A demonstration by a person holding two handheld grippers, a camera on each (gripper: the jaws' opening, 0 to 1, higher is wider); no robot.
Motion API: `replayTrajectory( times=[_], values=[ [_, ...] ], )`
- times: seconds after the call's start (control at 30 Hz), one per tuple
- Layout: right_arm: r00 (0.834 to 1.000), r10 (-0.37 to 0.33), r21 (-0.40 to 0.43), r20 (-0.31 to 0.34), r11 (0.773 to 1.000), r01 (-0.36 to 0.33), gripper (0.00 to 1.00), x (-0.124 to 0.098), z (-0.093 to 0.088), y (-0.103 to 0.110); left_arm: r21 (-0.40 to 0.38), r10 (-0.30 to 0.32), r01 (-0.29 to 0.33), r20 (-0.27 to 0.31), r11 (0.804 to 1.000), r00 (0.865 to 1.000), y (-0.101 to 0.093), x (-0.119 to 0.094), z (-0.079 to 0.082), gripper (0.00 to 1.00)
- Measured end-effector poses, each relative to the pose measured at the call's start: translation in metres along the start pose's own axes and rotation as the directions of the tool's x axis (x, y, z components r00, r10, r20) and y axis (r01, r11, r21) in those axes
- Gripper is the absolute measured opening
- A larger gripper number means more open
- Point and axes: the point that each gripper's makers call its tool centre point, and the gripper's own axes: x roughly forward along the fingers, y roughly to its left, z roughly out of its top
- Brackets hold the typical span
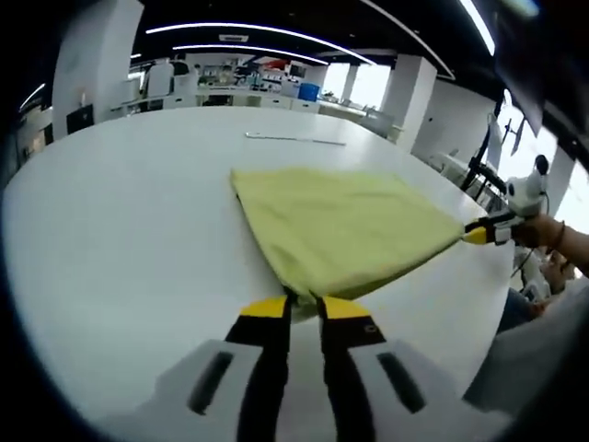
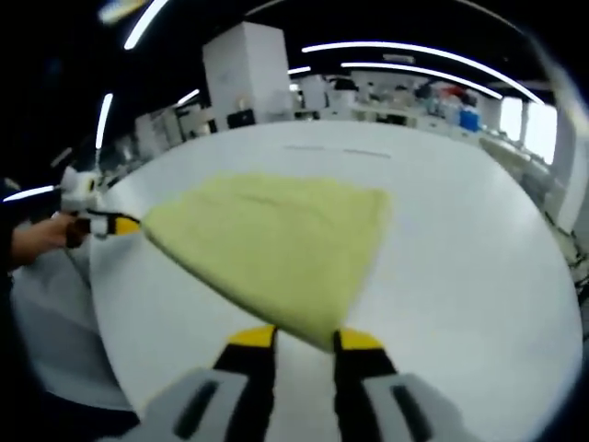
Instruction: Fold the garment on the visible template until the final outline fits inside the template.
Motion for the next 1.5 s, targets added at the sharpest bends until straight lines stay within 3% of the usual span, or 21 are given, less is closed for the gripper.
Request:
replayTrajectory(
  times=[0.27, 0.4, 0.6, 0.83, 0.93, 1.1, 1.5],
  values=[
    [1.000, -0.010, 0.037, 0.020, 0.999, 0.009, 0.12, 0.000, 0.000, -0.003, -0.006, 0.001, -0.001, 0.012, 1.000, 1.000, 0.003, 0.001, 0.005, 0.03],
    [0.999, -0.027, 0.064, 0.029, 0.998, 0.025, 0.02, -0.002, 0.000, -0.008, -0.019, -0.008, 0.008, 0.007, 1.000, 1.000, 0.001, 0.002, 0.003, 0.00],
    [0.999, -0.023, 0.051, 0.034, 0.998, 0.022, 0.01, -0.001, -0.002, -0.008, -0.024, -0.013, 0.013, -0.009, 1.000, 1.000, 0.003, 0.000, 0.000, 0.00],
    [0.999, -0.026, 0.030, 0.046, 0.999, 0.025, 0.00, -0.003, 0.004, -0.010, 0.139, 0.015, -0.003, -0.086, 0.990, 0.996, 0.019, -0.007, -0.001, 0.00],
    [0.999, -0.030, 0.020, 0.043, 0.999, 0.029, 0.00, -0.004, 0.005, -0.011, 0.136, 0.007, 0.003, -0.072, 0.991, 0.997, 0.017, -0.007, 0.006, 0.00],
    [0.999, -0.032, 0.007, 0.031, 0.999, 0.032, 0.00, -0.003, 0.003, -0.010, 0.207, 0.016, 0.008, -0.113, 0.978, 0.993, 0.016, -0.005, -0.003, 0.00],
    [1.000, -0.025, 0.031, 0.019, 0.999, 0.024, 0.00, -0.003, -0.002, -0.010, 0.178, -0.006, 0.029, -0.127, 0.984, 0.992, 0.014, -0.007, -0.016, 0.00]
  ],
)
